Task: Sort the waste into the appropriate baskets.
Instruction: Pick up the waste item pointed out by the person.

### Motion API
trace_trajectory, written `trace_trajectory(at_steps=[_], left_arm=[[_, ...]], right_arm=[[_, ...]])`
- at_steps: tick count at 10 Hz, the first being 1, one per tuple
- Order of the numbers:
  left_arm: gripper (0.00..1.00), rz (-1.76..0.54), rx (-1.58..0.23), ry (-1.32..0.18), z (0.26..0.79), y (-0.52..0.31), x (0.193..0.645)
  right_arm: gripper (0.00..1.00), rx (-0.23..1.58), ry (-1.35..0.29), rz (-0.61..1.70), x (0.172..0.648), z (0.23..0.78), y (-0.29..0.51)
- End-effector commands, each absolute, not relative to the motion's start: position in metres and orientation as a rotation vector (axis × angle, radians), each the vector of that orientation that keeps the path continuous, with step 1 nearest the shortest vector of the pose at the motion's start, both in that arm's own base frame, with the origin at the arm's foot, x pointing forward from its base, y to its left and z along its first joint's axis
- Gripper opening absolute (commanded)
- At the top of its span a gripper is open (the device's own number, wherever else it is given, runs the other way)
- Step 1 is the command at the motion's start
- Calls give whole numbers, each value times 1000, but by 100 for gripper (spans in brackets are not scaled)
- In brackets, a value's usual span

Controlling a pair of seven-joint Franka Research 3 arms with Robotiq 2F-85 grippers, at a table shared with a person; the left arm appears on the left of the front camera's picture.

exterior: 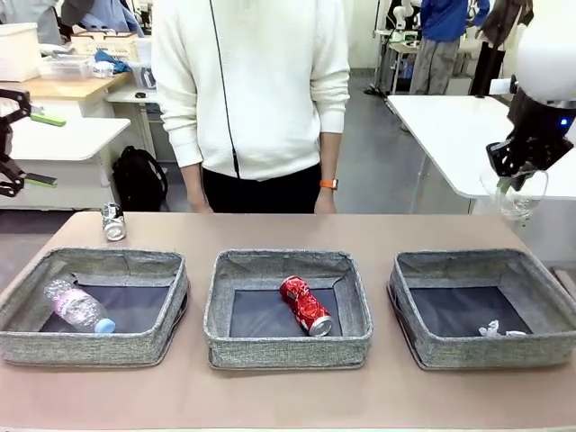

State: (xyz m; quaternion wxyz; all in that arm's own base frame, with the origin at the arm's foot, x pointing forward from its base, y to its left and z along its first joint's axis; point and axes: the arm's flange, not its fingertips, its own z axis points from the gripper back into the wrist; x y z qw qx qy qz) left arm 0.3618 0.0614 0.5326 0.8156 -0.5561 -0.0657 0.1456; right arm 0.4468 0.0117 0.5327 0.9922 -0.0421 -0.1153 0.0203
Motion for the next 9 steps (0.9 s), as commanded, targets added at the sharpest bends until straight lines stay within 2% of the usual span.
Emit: trace_trajectory(at_steps=[1, 3, 4, 5, 7, 9], left_arm=[[100, 305, -1210, -142, 535, 61, 361], [100, 305, -1210, -142, 535, 61, 361], [100, 305, -1210, -142, 535, 61, 361], [100, 305, -1210, -142, 535, 61, 361], [100, 305, -1210, -142, 535, 61, 361], [100, 305, -1210, -142, 535, 61, 361]], right_arm=[[20, -84, -229, 20, 464, 545, 2], [20, -84, -229, 20, 464, 545, 2], [20, -83, -232, 36, 449, 532, 9], [20, -32, -247, 8, 454, 537, 18], [20, -125, -264, -27, 446, 594, 65], [20, -136, -227, -173, 437, 640, 130]])
